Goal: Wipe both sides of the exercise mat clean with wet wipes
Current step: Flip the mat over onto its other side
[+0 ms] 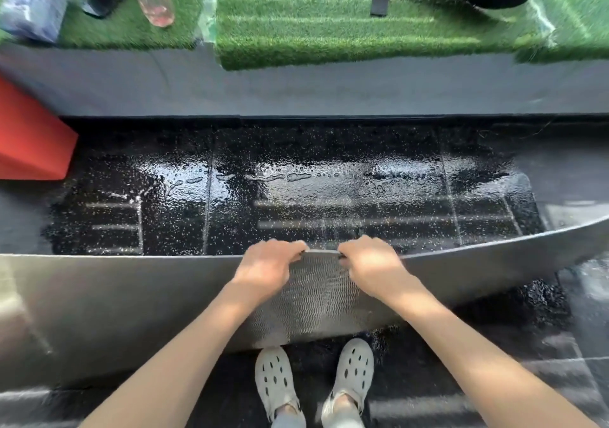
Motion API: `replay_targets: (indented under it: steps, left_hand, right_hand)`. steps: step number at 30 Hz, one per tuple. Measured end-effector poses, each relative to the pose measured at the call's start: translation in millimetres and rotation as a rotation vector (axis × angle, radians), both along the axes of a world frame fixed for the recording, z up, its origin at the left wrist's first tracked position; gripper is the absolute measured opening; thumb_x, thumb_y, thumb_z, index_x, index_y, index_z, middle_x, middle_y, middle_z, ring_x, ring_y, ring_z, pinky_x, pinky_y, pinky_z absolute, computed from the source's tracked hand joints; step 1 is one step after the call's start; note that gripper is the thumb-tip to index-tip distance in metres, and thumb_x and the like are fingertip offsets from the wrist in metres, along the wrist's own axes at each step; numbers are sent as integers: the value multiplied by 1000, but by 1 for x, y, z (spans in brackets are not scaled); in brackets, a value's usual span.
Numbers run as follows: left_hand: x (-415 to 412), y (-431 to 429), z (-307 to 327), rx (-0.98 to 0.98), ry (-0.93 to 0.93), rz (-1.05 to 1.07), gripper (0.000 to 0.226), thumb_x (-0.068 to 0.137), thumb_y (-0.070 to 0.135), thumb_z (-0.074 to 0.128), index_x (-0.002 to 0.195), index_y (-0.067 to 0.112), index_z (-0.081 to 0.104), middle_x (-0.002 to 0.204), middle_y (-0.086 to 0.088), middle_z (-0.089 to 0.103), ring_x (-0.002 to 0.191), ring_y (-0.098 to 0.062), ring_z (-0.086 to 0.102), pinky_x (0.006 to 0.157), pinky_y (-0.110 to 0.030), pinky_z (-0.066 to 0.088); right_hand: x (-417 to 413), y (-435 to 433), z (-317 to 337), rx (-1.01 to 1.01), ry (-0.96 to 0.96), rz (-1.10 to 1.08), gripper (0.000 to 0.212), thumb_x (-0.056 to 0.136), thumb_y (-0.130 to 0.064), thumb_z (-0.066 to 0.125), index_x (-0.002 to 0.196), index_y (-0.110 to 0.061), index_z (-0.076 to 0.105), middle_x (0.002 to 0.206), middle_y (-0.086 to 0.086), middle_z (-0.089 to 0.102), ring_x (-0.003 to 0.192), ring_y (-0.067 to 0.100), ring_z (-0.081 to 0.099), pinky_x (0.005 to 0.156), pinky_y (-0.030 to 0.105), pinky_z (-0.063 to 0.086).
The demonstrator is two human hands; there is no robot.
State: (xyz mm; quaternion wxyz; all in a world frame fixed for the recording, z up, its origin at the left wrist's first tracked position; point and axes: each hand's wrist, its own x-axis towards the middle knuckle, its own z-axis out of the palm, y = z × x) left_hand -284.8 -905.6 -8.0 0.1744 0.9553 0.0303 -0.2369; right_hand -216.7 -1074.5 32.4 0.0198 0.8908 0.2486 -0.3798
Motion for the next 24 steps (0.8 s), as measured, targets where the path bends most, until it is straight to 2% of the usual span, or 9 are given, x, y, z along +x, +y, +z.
replay_targets:
  steps: [4,8,12,14,15,17,18,21,24]
  left_hand:
    - [28,5,-11,30,-108,27,27,105,12,42,121,26,59,99,-1,72,72,-13,55,68,-25,40]
    - [79,18,-28,46,-92,93,33,102,2,41,119,23,60,103,-1,70,82,-19,66,71,-29,50]
    - [131,37,-60,74,-139,159,42,97,-4,41,124,20,61,119,-4,68,101,-26,65,82,-32,50]
    - [151,43,-78,61,-184,185,42,96,-3,43,126,19,64,120,-8,68,106,-28,64,90,-36,51]
    - [162,44,-85,63,-186,186,39,95,-2,44,123,17,66,117,-10,68,104,-30,64,89,-36,51]
    - [182,41,-96,72,-170,211,36,94,-3,44,119,12,65,117,-12,67,100,-31,63,84,-37,51]
    - [189,38,-101,73,-194,226,36,96,-2,44,123,12,63,122,-12,64,106,-31,61,88,-38,50]
    - [194,27,-120,-12,-263,246,41,102,9,45,143,14,48,145,-8,49,134,-26,44,110,-38,35]
    - [176,20,-140,-83,-248,199,45,103,13,43,148,12,40,154,-6,39,143,-23,32,116,-34,24]
  right_hand:
    - [26,6,-10,51,-134,-29,19,96,-8,50,110,-12,61,105,7,62,91,23,59,82,31,46]
    - [71,23,-31,56,-186,-24,21,96,-5,48,113,-10,60,104,8,63,91,24,62,83,35,51]
    - [127,47,-72,61,-266,19,20,100,-16,48,114,-7,59,109,11,61,94,28,60,78,35,45]
    - [151,56,-92,68,-298,18,21,100,-23,48,110,-8,60,108,11,59,98,30,59,81,36,41]
    - [162,61,-100,49,-301,23,22,100,-25,48,110,-9,61,106,10,60,98,30,60,82,36,40]
    - [177,64,-116,4,-315,29,20,100,-19,49,112,-9,62,103,10,60,95,30,60,85,37,41]
    - [183,62,-123,-3,-341,27,20,98,-12,49,113,-9,62,106,11,60,97,30,60,88,38,41]
    - [196,51,-141,-58,-377,21,36,90,1,47,123,-8,56,121,15,55,112,33,55,97,42,40]
    - [195,38,-158,-122,-358,16,35,89,0,46,123,-6,54,126,16,52,118,34,52,100,41,37]
